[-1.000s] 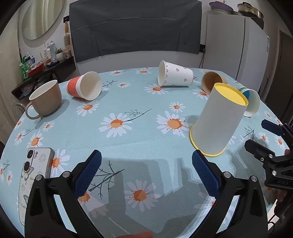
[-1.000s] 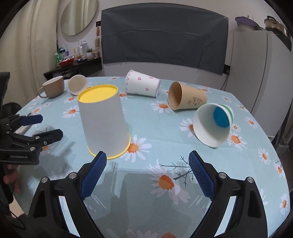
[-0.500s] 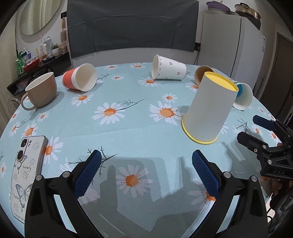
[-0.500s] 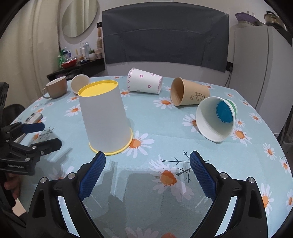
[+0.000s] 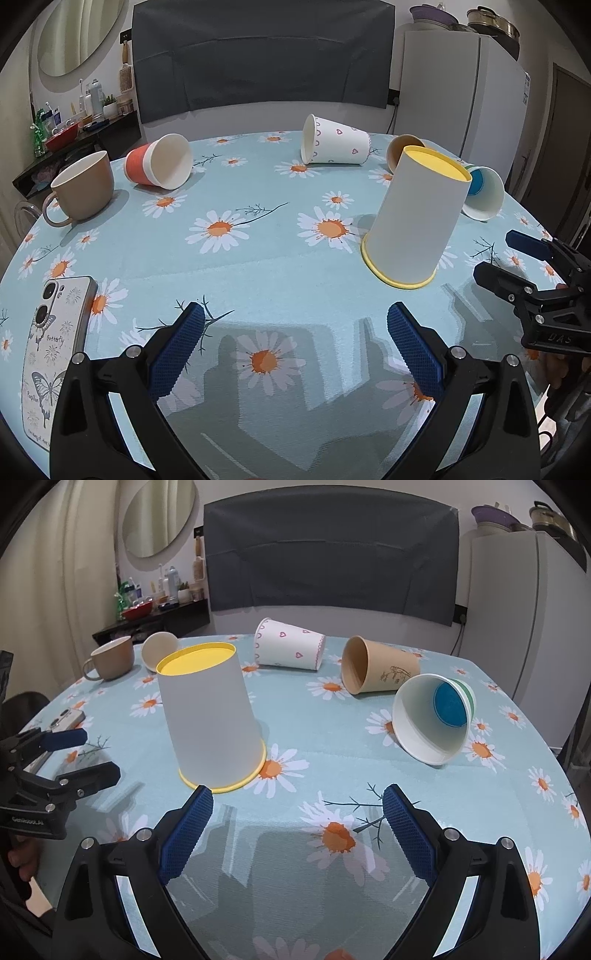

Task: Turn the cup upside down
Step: 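Open the right tool and withdraw from the upside-down cup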

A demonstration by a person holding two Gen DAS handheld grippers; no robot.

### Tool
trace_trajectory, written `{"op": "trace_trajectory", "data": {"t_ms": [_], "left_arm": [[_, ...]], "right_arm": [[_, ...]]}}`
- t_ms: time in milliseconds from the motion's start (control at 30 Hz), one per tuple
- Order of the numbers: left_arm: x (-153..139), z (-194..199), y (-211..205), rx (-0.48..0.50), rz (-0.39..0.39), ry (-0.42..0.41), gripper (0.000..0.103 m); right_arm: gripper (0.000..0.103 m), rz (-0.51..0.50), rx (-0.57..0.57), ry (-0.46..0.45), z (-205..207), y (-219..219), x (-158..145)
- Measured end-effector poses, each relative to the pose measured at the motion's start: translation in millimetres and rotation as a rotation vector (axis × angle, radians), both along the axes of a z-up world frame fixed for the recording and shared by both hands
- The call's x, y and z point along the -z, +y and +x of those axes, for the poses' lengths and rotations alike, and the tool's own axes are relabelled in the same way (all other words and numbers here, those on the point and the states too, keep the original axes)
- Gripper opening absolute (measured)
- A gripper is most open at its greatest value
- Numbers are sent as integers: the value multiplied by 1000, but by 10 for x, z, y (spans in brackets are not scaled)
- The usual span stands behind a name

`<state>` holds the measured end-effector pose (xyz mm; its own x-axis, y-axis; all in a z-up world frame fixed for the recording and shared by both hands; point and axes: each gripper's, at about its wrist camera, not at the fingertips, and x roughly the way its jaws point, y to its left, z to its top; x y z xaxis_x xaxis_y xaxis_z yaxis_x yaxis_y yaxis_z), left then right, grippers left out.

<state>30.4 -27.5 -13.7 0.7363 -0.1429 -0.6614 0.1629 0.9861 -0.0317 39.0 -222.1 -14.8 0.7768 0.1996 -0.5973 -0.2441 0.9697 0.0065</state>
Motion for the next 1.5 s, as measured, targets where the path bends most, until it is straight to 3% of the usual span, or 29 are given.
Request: {"op": "trace_trajectory", "data": {"t_ms": [1500], "left_arm": [[1, -54, -36, 15, 18, -19, 97]], "right_arm": [[90, -14, -20, 34, 47, 45, 37]]}}
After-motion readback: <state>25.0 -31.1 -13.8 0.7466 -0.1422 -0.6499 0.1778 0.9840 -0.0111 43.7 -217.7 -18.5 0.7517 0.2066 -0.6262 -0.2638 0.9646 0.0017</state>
